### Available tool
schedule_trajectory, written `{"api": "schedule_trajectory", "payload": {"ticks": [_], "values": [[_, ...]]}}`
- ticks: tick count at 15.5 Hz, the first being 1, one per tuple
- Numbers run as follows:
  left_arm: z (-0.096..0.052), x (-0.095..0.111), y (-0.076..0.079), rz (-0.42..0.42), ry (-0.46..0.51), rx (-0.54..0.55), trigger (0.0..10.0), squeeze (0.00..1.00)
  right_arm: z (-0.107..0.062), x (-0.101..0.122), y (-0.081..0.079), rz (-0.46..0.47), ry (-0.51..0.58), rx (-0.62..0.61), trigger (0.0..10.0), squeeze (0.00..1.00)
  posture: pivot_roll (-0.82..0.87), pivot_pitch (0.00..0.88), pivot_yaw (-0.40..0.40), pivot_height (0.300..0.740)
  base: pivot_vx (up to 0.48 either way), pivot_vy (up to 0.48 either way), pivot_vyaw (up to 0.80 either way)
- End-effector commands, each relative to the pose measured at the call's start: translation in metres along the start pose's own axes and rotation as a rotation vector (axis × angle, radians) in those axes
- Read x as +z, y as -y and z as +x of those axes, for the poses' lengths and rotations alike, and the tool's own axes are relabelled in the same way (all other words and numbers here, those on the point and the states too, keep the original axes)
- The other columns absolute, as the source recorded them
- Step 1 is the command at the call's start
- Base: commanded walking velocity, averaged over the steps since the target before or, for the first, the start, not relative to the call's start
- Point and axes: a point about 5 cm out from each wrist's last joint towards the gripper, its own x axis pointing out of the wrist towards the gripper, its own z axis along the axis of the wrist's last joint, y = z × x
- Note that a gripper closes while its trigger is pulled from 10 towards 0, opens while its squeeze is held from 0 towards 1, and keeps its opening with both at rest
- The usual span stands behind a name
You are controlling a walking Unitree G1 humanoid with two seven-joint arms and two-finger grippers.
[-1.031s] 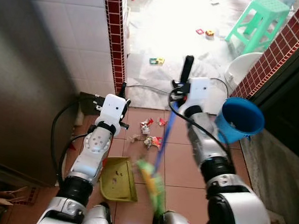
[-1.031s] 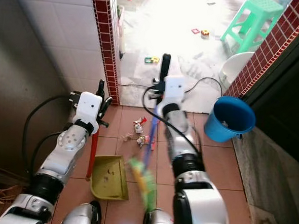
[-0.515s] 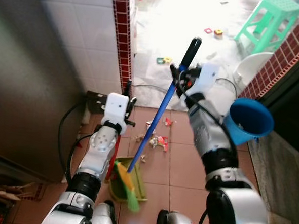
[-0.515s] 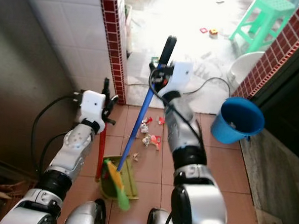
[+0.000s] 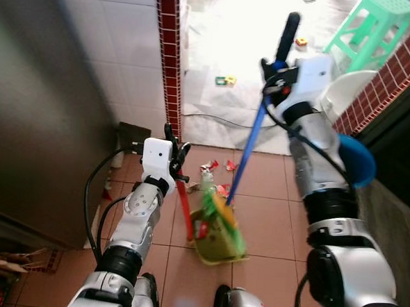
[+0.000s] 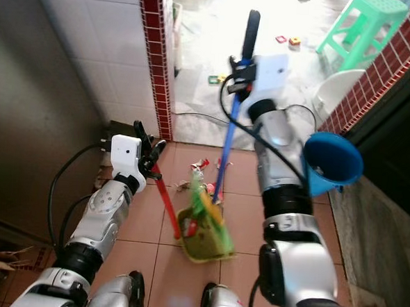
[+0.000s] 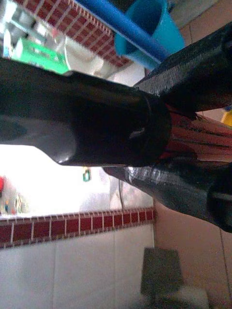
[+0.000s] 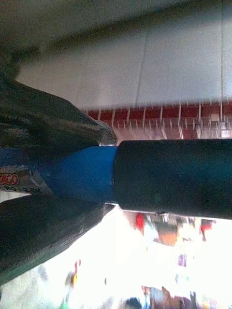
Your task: Sweep floor
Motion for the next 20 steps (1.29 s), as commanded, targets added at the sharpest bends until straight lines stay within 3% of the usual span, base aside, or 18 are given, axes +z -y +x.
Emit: {"api": "schedule_trajectory", "payload": {"ticks": [1,5,8,12,13,16,20], "values": [[-0.003,0.001,-0.001,-0.006,0.001,-0.025,10.0,0.0,0.005,0.023,0.006,-0.035,0.104,-0.03,10.0,0.0,-0.09,0.105,-0.03,0.74,0.0,0.0,0.0],[-0.012,0.01,-0.012,0.049,0.04,-0.027,10.0,0.0,0.0,0.033,0.028,-0.154,0.137,-0.106,10.0,0.0,-0.09,0.09,-0.027,0.74,0.0,0.0,0.0],[-0.018,0.024,-0.018,0.084,0.086,0.008,10.0,0.0,-0.005,0.026,0.034,-0.162,0.108,-0.136,10.0,0.0,-0.08,0.084,-0.027,0.74,0.0,0.0,0.0],[-0.029,0.041,-0.019,0.04,0.173,0.01,10.0,0.0,-0.021,-0.005,0.033,-0.181,0.008,-0.167,10.0,0.0,-0.06,0.071,-0.022,0.74,0.0,0.0,0.0],[-0.032,0.043,-0.021,-0.007,0.196,0.019,10.0,0.0,-0.028,-0.02,0.03,-0.163,-0.032,-0.177,10.0,0.0,-0.06,0.064,-0.016,0.74,0.0,0.0,0.0],[-0.035,0.045,-0.022,-0.038,0.18,0.034,10.0,0.0,-0.041,-0.046,0.02,-0.143,-0.125,-0.174,10.0,0.0,-0.06,0.057,-0.02,0.74,0.0,0.0,0.0],[-0.033,0.06,-0.022,-0.088,0.228,0.035,10.0,0.0,-0.06,-0.073,0.028,-0.185,-0.254,-0.259,10.0,0.0,-0.06,0.053,-0.025,0.74,0.0,0.0,0.0]]}}
